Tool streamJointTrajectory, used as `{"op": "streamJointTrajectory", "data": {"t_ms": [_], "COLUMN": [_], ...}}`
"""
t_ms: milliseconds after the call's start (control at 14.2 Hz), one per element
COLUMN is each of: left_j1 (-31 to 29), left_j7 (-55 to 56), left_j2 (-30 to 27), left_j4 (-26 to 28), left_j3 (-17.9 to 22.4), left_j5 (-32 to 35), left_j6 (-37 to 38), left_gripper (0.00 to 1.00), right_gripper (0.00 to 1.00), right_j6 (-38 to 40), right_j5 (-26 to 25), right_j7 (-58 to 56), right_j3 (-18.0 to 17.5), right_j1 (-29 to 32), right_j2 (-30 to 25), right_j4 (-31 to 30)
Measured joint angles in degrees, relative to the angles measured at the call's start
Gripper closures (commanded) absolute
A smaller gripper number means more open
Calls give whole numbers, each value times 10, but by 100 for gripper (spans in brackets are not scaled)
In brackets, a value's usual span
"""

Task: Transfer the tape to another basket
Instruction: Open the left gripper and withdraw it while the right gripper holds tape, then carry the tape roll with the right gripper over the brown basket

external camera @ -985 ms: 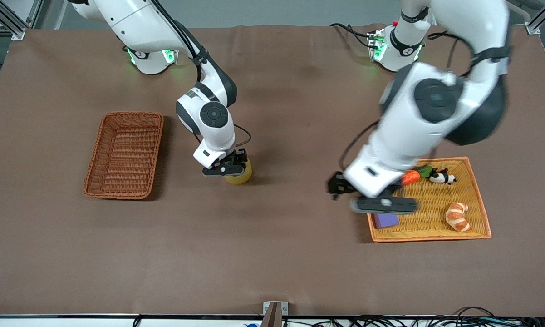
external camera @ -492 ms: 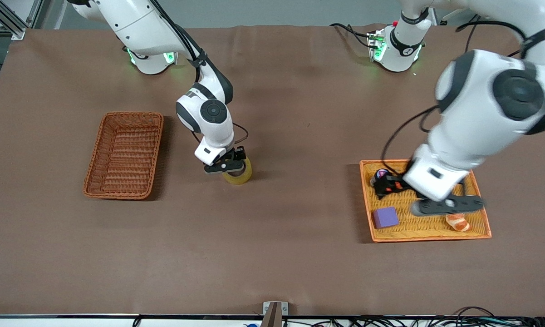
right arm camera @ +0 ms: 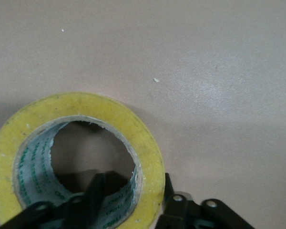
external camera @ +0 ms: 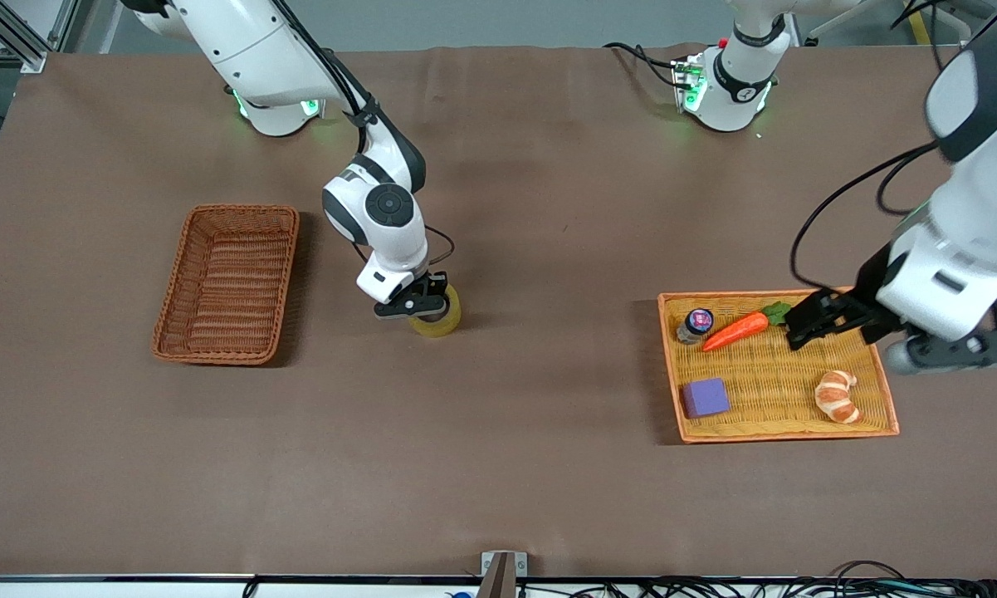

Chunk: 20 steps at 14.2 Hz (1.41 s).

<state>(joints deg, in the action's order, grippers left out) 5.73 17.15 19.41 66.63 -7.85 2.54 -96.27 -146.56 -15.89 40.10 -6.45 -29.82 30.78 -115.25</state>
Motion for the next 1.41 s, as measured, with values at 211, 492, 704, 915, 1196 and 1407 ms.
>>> {"op": "streamJointTrajectory", "data": {"t_ms": [211,492,704,915,1196,1407], "left_j1": [-6,-10,-14,-20,-21,-19], "left_j7": [-27,-132,-157,-161,-145,-124], "left_j2": [-70,-153,-190,-198,-218,-231], "left_j4": [64,174,231,245,254,259], "left_j3": [22,68,71,82,94,90], "left_j5": [-7,-59,-63,-63,-63,-63], "left_j6": [17,18,18,17,27,35], "left_gripper": [0,0,0,0,0,0], "right_gripper": [100,100,100,100,100,100], "right_j6": [-12,-7,62,133,184,180], "right_j5": [0,0,0,0,15,21], "right_j7": [7,14,11,-64,-278,-392], "right_j3": [2,5,-7,-21,67,153], "right_j1": [1,14,49,112,148,152], "right_j2": [4,2,-44,-130,-210,-237], "right_j4": [0,9,26,29,-5,-65]}}
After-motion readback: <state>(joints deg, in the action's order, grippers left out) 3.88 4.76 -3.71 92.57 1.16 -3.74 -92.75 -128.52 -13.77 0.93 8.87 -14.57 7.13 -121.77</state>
